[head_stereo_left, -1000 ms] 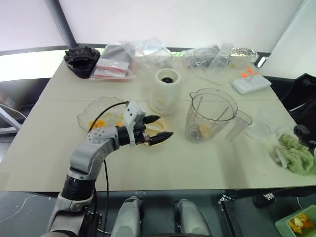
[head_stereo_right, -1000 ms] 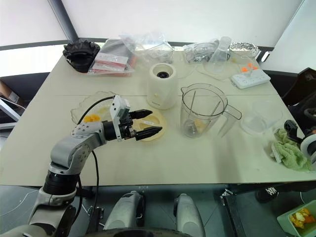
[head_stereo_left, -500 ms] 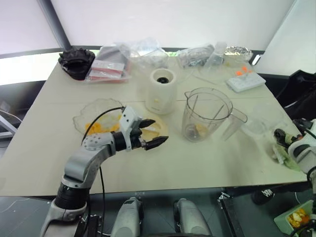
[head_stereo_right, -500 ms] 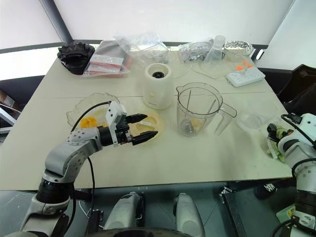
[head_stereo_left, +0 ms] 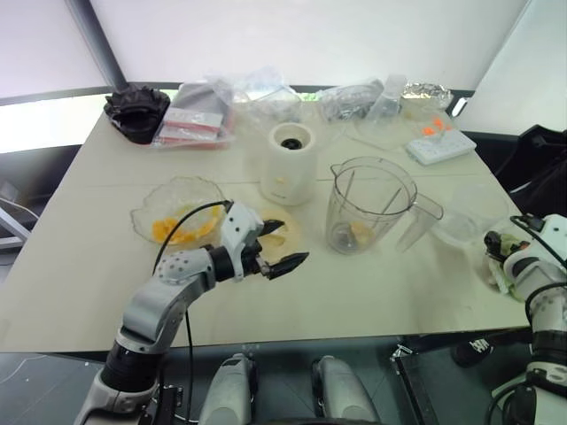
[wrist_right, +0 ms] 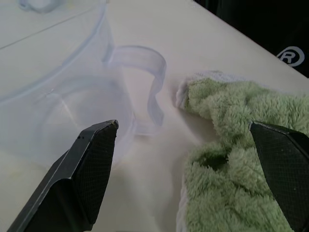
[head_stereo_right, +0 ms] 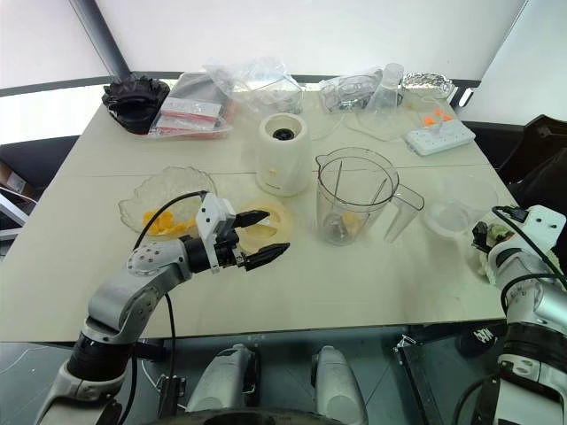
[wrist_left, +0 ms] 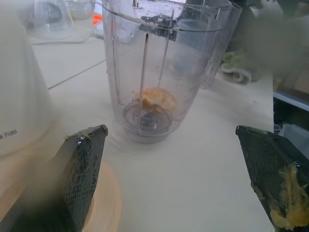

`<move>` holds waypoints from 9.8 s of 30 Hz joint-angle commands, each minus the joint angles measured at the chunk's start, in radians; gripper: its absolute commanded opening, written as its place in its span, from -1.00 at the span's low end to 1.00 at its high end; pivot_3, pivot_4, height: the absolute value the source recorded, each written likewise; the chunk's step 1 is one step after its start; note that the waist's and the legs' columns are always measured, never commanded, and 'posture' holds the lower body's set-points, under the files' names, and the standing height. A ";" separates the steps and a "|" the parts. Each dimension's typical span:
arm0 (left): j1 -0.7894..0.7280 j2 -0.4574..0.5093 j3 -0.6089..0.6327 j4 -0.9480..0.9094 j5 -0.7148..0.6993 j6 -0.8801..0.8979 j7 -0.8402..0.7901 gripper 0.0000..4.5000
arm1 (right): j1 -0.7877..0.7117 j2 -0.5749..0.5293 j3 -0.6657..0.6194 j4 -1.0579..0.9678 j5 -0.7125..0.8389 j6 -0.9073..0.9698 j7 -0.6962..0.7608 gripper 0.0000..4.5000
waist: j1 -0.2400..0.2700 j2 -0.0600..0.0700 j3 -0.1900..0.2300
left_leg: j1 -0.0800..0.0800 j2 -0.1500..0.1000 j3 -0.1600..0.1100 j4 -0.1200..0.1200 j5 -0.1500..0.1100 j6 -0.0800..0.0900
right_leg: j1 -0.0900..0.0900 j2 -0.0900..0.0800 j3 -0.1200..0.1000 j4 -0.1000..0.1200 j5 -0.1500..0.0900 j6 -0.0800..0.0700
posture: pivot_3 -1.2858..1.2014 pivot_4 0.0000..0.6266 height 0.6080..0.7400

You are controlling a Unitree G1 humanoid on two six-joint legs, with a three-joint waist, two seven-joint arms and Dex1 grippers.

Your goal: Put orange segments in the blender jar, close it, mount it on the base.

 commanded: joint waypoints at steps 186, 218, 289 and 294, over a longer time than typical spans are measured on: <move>-0.109 -0.054 -0.058 0.334 0.170 -0.519 -0.143 1.00 | -0.216 -0.194 0.163 -0.555 -0.359 -0.114 0.497 -0.99 | 0.003 0.006 0.004 | -0.008 0.000 0.011 -0.003 0.000 0.000 | -0.015 0.001 0.012 0.001 0.001 0.001 | 0.03 -0.52 1.00; -0.116 -0.019 -0.033 0.278 0.149 -0.442 -0.127 1.00 | -0.288 0.110 -0.220 0.150 -0.142 -0.198 0.122 -0.99 | -0.006 0.008 0.003 | -0.007 0.000 0.012 -0.003 0.000 0.000 | -0.015 0.004 0.014 0.002 0.003 0.005 | 0.03 -0.52 1.00; -0.811 0.128 -0.134 1.331 0.392 -0.925 -0.663 0.88 | 0.556 -0.164 -0.259 -1.245 0.540 0.284 0.337 -0.14 | 0.020 -0.001 0.005 | -0.009 0.000 0.011 -0.002 -0.001 0.001 | -0.015 0.002 0.015 -0.002 0.002 0.002 | 0.03 -0.52 1.00; -0.911 0.052 -0.142 1.552 0.474 -1.004 -0.598 0.00 | 0.615 -0.167 -0.312 -1.320 0.650 0.274 0.285 -0.13 | 0.026 -0.004 0.006 | -0.009 0.000 0.011 -0.002 -0.002 0.003 | -0.015 0.002 0.015 -0.002 0.002 0.003 | 0.03 -0.52 1.00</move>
